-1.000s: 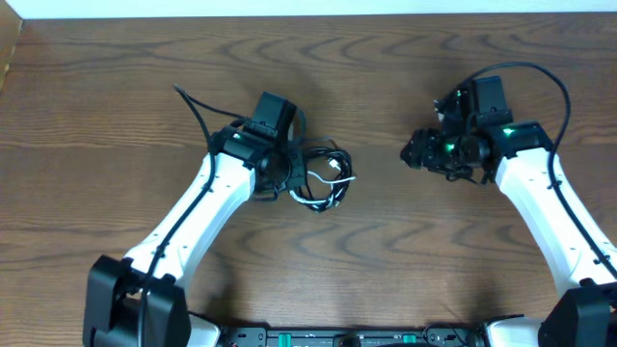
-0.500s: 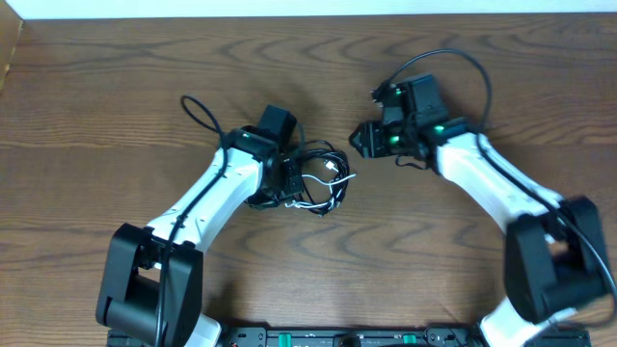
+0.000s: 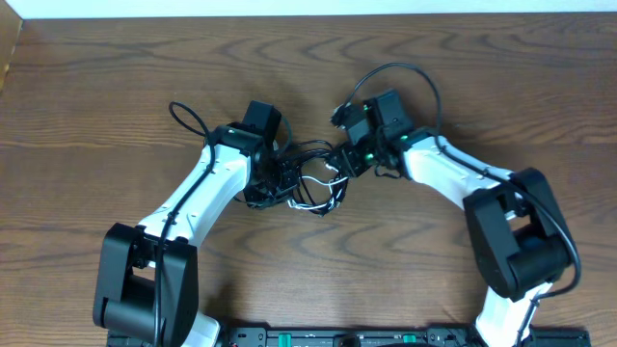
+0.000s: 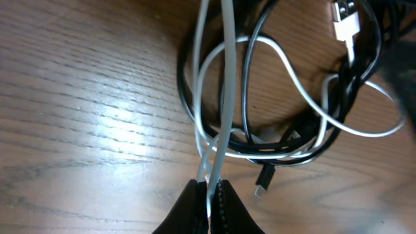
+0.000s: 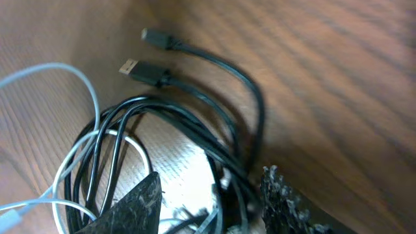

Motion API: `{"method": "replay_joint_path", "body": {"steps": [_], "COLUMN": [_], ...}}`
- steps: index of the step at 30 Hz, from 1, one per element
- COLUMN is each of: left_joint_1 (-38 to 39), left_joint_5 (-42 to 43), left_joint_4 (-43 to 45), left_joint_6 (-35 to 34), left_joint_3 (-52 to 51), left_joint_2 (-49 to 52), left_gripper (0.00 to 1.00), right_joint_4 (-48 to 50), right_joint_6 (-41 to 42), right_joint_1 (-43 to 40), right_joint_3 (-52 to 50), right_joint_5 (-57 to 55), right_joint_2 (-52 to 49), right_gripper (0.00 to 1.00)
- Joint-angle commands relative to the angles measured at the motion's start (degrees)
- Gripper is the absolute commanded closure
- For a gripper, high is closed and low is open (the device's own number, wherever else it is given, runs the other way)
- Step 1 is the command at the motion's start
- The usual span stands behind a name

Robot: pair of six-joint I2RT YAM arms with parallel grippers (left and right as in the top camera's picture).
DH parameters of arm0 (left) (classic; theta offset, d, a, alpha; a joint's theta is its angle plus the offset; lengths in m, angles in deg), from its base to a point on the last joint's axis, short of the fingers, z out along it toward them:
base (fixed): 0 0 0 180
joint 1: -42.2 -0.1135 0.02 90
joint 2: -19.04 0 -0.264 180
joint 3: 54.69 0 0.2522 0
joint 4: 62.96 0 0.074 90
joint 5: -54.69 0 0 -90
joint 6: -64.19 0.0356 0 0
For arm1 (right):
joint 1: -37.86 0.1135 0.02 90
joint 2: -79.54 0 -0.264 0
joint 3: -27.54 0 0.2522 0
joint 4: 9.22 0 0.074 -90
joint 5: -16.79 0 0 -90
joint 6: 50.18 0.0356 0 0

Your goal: Untangle cables

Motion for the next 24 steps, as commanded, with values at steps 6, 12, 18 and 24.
{"method": "replay_joint_path", "body": {"steps": [6, 12, 18, 24], "left_joint_1": [-0.3, -0.3, -0.3, -0.7], "left_joint_5": [2.0, 2.0, 1.7, -3.7], "left_joint_4": [-0.4, -0.4, 0.4, 4.3], "left_joint_6": [0.0, 0.0, 1.6, 2.8], "left_joint_3": [-0.5, -0.5, -0.5, -0.5], "left_joint_2": [0.2, 0.2, 0.2, 0.2], "left_gripper": [0.93, 0.93, 0.93, 0.92], "right_joint_4": [5.7, 7.7, 2.8, -10.6], "right_joint_6": [-1.1, 4.0, 12.1, 15.7], "right_joint_1": [3.5, 3.5, 1.2, -3.4], "right_joint_3": [0.4, 0.4, 0.4, 0.4], "right_joint_5": [-8.0, -12.2, -13.4, -8.4], "right_joint_2": [-5.9, -5.9, -0.8, 13.5], "right_gripper": [0.60, 0.83, 0.99, 0.99]}}
